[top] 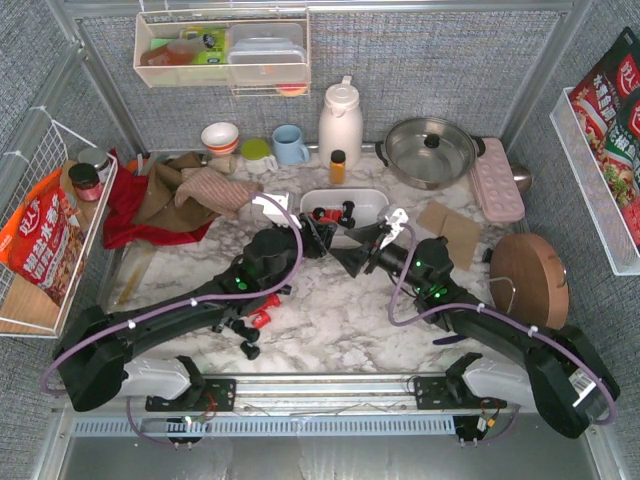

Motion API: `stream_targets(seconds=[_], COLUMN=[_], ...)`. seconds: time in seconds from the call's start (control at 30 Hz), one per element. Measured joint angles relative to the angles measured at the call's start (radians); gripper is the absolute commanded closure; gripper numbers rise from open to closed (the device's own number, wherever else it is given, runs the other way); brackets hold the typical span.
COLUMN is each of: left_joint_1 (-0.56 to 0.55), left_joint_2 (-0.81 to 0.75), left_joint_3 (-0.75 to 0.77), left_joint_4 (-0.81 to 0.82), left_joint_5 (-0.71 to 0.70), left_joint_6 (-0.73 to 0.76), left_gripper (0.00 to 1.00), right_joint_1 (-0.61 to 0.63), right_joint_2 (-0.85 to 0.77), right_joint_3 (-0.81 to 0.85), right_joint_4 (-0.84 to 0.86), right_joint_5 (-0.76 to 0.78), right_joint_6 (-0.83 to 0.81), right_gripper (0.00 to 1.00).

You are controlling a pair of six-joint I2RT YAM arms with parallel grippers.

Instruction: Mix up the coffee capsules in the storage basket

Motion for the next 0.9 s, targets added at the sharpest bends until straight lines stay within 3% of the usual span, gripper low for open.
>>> stream_targets(seconds=[0.23,0.57,0.9], left_joint_1=[0.0,0.0,0.001], left_joint_2=[0.022,0.044,0.049], left_joint_3=[0.002,0.01,0.01], left_joint_4=[0.009,0.057,0.09], left_joint_5=[0.023,0.065,0.096], left_joint_6=[-0.071,-0.09,-0.096], left_gripper=[0.58,0.58,0.57], right_joint_1=[0.003,0.005,0.005], right_joint_2=[0.082,0.142,0.188], right_joint_3=[0.012,0.019,0.032], right_joint_4=[0.196,0.259,0.308], right_joint_5=[-0.003,-0.003,0.005], right_joint_6=[0.006,0.035,0.061], right_gripper=[0.39,0.41,0.62])
